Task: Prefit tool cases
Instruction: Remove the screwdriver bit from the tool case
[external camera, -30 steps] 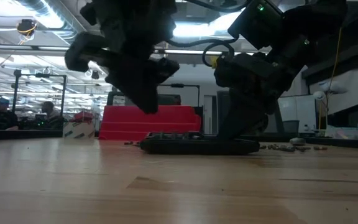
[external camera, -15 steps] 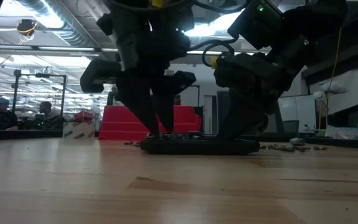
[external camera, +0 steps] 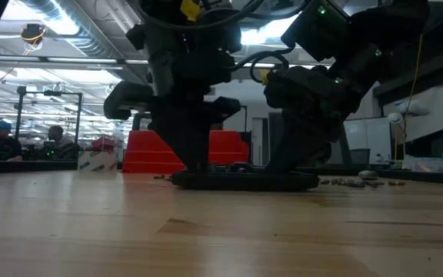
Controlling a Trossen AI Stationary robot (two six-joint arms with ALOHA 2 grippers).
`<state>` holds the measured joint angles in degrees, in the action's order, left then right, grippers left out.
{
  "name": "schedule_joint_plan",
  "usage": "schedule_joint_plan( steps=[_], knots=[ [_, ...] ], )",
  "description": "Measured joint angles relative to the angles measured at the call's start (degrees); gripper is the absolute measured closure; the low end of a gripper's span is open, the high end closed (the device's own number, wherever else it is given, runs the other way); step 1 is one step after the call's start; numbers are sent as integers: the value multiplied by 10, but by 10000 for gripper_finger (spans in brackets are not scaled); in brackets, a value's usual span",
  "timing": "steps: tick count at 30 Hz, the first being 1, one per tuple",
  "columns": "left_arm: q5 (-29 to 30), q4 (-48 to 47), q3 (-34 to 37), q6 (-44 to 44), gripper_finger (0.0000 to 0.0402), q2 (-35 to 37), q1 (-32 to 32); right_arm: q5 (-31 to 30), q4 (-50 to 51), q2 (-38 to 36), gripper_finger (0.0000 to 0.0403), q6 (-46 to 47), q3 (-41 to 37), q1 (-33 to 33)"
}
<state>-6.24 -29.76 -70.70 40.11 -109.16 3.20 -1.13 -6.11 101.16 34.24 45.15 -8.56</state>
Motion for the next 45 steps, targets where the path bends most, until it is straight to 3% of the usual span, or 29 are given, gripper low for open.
schedule_joint_plan(
  steps=[4, 15, 23, 28, 40, 45],
  knots=[
    [2, 5, 0, -5, 396, -6, 0, 0, 1, 0, 403, 0, 0, 0],
    [34, -59, -57, 4, 401, -1, -5, -1, 3, 0, 403, 0, 0, 0],
    [29, -107, -78, 6, 401, 1, -18, -2, 7, 0, 403, 0, 0, 0],
    [7, -105, -74, -44, 401, 0, -18, -6, 7, 0, 403, 0, 0, 0],
    [-2, -132, -74, -53, 308, -21, -18, -8, 5, 0, 403, -15, 0, 0],
    [1, -127, -74, -52, 291, -33, -13, -8, 3, 0, 403, -16, 0, 0]
  ],
)
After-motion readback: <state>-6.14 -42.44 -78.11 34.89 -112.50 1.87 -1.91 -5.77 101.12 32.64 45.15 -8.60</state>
